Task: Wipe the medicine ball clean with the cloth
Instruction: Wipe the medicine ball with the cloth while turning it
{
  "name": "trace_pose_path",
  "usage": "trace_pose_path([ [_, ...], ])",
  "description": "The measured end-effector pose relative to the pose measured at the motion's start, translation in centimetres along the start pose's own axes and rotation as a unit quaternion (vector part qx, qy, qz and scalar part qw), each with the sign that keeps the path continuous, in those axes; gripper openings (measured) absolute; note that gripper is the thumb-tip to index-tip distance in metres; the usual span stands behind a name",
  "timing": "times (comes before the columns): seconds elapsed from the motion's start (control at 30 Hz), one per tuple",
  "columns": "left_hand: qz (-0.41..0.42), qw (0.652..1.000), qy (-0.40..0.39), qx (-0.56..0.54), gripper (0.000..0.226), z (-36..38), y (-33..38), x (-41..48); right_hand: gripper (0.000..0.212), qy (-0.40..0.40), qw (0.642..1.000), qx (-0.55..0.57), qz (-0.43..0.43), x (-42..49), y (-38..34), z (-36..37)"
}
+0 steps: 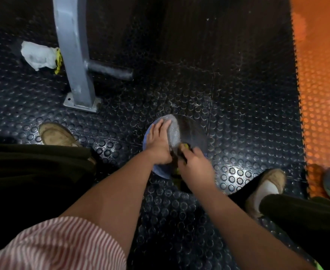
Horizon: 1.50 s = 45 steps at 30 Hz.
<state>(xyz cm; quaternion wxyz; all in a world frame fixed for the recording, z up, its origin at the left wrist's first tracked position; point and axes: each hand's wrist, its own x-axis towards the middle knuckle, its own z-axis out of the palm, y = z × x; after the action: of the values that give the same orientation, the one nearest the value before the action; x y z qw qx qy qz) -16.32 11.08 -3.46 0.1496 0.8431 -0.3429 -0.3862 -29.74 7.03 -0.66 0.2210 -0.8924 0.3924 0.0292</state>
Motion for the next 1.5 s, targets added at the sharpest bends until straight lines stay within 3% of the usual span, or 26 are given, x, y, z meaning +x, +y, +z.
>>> trace_pose_path([
  [0.13,0.005,1.0,-0.007,0.009,0.127,0.2,-0.1,-0.1,0.041,-0.051,0.999,-0.007,0.012,-1.6,0.5,-0.1],
  [0.27,0.001,1.0,0.014,0.0,0.115,0.5,0.2,0.2,0.033,-0.003,0.999,0.043,0.029,2.6,-0.1,-2.3],
  [0.4,-0.004,1.0,0.013,-0.019,0.111,0.4,0.2,0.4,0.038,-0.024,0.999,-0.01,0.039,5.6,-0.9,-2.8],
  [0.6,-0.005,0.999,0.034,-0.006,0.123,0.8,0.1,0.6,0.037,-0.034,0.998,-0.043,-0.029,-0.4,0.6,-0.5],
  [0.7,0.006,1.0,0.017,-0.009,0.131,0.6,0.1,0.4,0.035,-0.079,0.995,-0.05,-0.027,-1.8,1.0,-0.5],
  [0.87,-0.008,1.0,0.029,-0.004,0.117,0.9,-0.1,0.2,0.031,0.002,0.999,0.031,0.027,3.6,0.4,-3.8],
  [1.0,-0.003,0.999,0.029,-0.017,0.113,0.7,-0.2,0.2,0.032,-0.032,0.999,-0.001,0.006,6.0,-0.8,-3.5],
  [1.2,0.005,0.999,0.028,-0.035,0.126,0.7,0.2,0.2,0.03,-0.015,0.999,0.038,-0.032,-0.8,1.1,-0.8],
  [1.5,0.007,0.999,0.039,-0.022,0.116,0.6,-0.1,0.2,0.032,-0.01,0.997,0.065,0.035,5.3,0.1,-2.8],
])
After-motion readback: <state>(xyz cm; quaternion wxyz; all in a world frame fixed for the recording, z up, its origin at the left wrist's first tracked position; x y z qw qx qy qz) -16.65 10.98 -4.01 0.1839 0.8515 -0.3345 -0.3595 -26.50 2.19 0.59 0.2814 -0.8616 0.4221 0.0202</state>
